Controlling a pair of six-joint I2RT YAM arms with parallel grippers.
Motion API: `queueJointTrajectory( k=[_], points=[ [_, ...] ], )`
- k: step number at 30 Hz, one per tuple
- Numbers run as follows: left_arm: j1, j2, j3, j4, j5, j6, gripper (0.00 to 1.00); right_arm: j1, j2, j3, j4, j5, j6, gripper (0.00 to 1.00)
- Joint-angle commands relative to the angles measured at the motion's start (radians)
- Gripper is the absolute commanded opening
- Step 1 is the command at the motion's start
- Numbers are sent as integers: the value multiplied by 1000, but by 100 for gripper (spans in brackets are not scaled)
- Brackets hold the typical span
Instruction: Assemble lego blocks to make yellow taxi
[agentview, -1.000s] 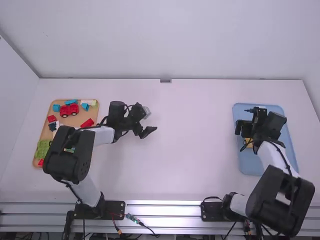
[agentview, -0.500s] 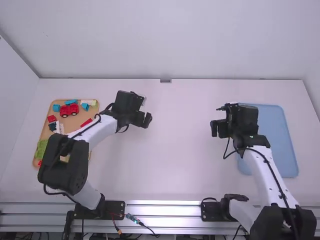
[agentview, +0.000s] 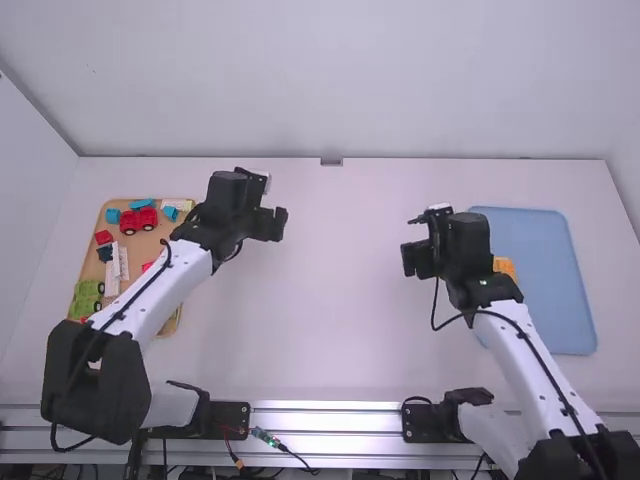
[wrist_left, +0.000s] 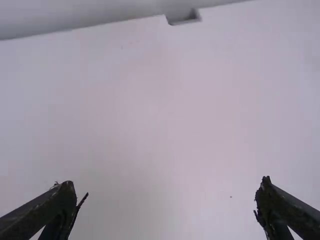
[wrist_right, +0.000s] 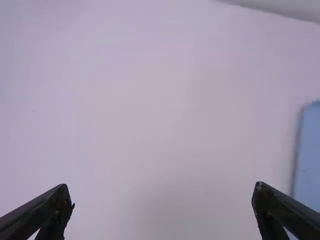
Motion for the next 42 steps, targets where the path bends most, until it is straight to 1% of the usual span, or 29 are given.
queueJointTrajectory(
  k=[1,5,8,11,14,19,22,24,30,34,35,38,39,42],
  points=[
    [41,-43,-44,16,-57,25,90,-34,-43,-42,18,54,55,90],
    [97,-100,-100,72,-57,25,84,-95,-105,-104,80,54,116,84],
    [135,-138,-138,110,-57,25,81,-133,-147,-147,123,54,116,80],
    [186,-189,-189,161,-57,25,76,-133,-204,-204,180,54,116,74],
    [190,-255,-255,175,-57,25,69,-133,-278,-278,244,54,116,67],
    [190,-350,-351,175,-57,25,59,-133,-384,-383,244,54,116,56],
    [190,-429,-429,175,-57,25,51,-133,-467,-466,244,54,116,48],
    [190,-460,-461,175,-57,25,48,-133,-499,-498,244,54,116,44],
    [190,-614,-614,175,-57,25,33,-133,-646,-646,244,54,116,30],
    [190,-702,-703,175,-57,25,24,-133,-724,-723,244,54,116,22],
    [190,-715,-715,175,-57,25,23,-133,-734,-723,244,54,116,21],
    [190,-799,-799,175,-57,25,14,-133,-804,-723,244,54,116,14],
    [190,-805,-805,175,-57,25,14,-133,-809,-723,244,54,116,13],
    [190,-873,-873,175,-57,25,7,-133,-862,-723,244,54,116,8]
  ],
)
